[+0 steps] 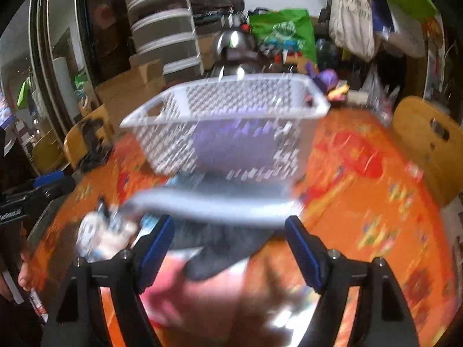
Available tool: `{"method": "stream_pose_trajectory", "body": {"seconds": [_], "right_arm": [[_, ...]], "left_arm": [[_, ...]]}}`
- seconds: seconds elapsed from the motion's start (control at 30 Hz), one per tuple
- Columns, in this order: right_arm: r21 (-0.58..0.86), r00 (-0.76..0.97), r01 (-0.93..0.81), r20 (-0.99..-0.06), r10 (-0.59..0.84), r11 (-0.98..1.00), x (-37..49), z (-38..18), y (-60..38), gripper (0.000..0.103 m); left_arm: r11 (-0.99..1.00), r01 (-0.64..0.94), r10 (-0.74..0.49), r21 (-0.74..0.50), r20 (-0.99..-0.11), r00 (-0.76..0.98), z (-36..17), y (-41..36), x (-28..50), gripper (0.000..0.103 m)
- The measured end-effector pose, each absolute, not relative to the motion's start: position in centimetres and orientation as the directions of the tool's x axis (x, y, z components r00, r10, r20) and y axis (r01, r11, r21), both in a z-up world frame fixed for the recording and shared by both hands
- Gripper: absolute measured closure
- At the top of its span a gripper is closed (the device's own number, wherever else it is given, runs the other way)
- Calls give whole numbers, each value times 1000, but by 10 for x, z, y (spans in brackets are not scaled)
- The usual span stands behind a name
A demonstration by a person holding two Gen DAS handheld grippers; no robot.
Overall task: Organize soft objects
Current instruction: 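Open both grippers to drop the tissue pack into the basket, then grasp the white plush toy with the right gripper while the left gripper grasps the blue scrunchie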
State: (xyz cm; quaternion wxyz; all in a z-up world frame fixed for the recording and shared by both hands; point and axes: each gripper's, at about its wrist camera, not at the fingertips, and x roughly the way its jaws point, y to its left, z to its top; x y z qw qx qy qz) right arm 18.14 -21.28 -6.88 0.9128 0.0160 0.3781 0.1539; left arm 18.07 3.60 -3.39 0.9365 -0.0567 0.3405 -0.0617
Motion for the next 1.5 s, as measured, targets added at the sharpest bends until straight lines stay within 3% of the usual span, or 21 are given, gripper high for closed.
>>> {"method": "stream_pose_trajectory", "body": {"seconds": [0.43, 0.8, 1.0, 1.1, 1.13, 1.17, 1.5], "right_arm": [[117, 610, -465, -676, 414, 877, 137, -98, -118, 29], [133, 527, -551, -710, 467, 824, 146, -115, -90, 55], [134, 498, -579, -723, 479, 804, 147, -117, -83, 74], [126, 498, -585, -724, 478, 801, 146, -117, -83, 88], [125, 498, -587, -724, 478, 800, 146, -117, -83, 92], [122, 497, -592, -723, 480, 797, 145, -117, -82, 92], [114, 528, -588, -696, 486, 801, 135, -111, -92, 94]], "left_arm": [[983, 30, -151, -182, -697, 701, -106, 77, 115, 18], [977, 106, -208, -184, -723, 659, -126, 63, 112, 21], [976, 151, -217, -156, -737, 640, -129, 49, 113, 36], [975, 165, -221, -149, -747, 627, -131, 44, 115, 54], [972, 173, -235, -161, -745, 625, -132, 44, 115, 66], [969, 179, -248, -173, -743, 621, -132, 45, 115, 68], [957, 203, -289, -207, -722, 629, -130, 43, 110, 72]]}}
